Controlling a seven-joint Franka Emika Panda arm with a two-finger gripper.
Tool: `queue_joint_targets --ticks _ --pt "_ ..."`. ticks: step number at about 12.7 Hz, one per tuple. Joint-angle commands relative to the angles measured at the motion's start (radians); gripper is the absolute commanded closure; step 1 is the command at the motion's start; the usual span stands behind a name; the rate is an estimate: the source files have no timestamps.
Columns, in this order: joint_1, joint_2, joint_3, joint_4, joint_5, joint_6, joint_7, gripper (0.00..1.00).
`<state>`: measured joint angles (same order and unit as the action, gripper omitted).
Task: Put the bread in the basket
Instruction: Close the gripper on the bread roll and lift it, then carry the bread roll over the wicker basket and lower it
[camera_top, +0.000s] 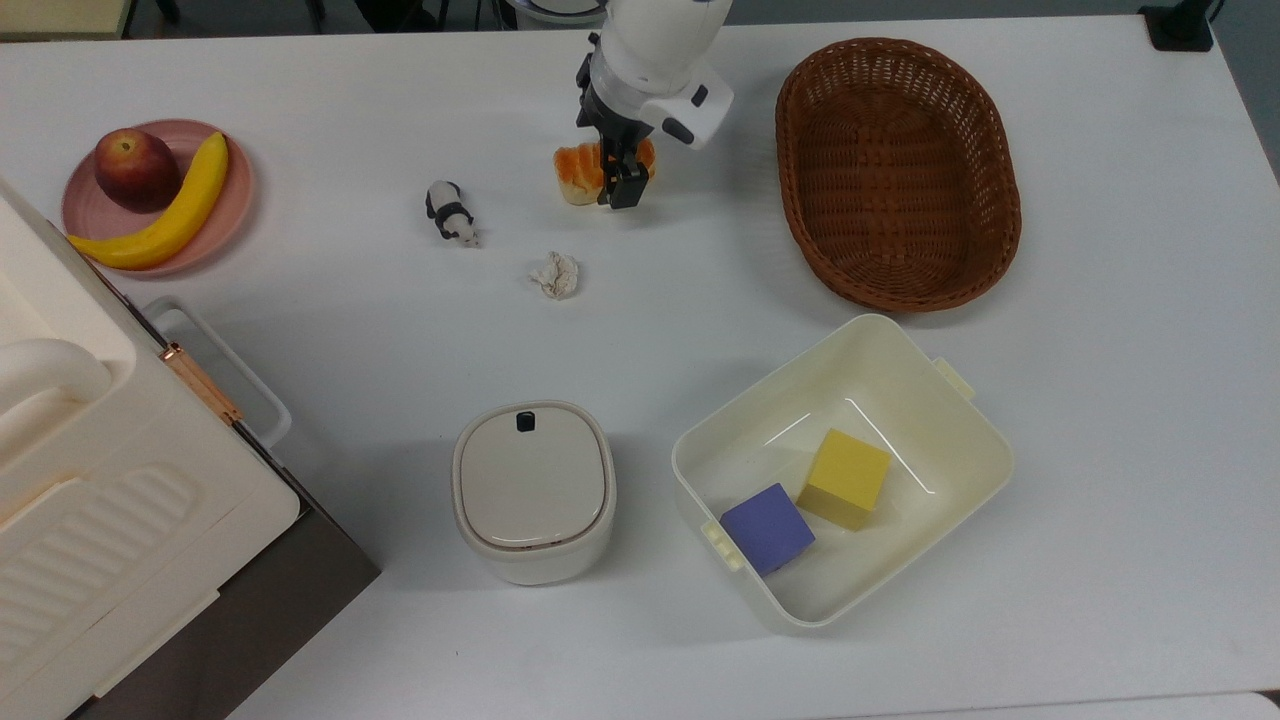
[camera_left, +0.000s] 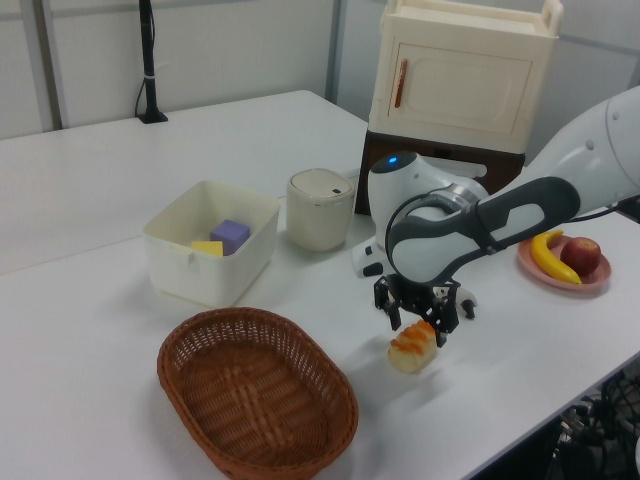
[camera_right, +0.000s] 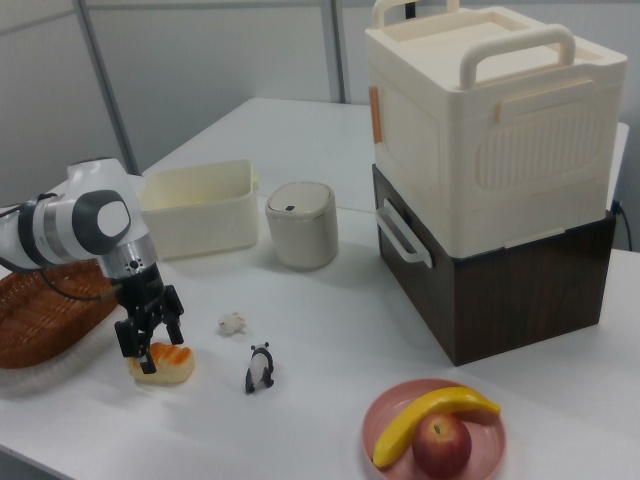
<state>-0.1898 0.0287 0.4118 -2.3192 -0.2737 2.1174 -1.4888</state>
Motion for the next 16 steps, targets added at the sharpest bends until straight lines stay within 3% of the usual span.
queue_joint_targets --ticks 1,3,4,5,6,7,10,13,16 --pt "0.038 0.034 -0.007 -0.006 -0.074 0.030 0.036 0.00" --pt "0.038 0.040 -0.007 0.006 -0.079 0.032 0.036 0.00" --pt "0.038 0.052 -0.007 0.007 -0.081 0.032 0.033 0.16" --pt "0.038 0.056 -0.007 0.011 -0.081 0.032 0.035 0.45" --pt "0.038 0.056 -0.007 0.020 -0.081 0.030 0.036 0.68" --pt "0.038 0.057 -0.007 0.023 -0.081 0.029 0.036 0.80" --pt "0.038 0.059 -0.007 0.050 -0.079 0.024 0.076 0.87" --pt "0.052 0.045 -0.007 0.141 -0.064 0.007 0.321 0.87" --pt "0.091 0.043 -0.007 0.314 0.058 -0.156 0.503 0.86"
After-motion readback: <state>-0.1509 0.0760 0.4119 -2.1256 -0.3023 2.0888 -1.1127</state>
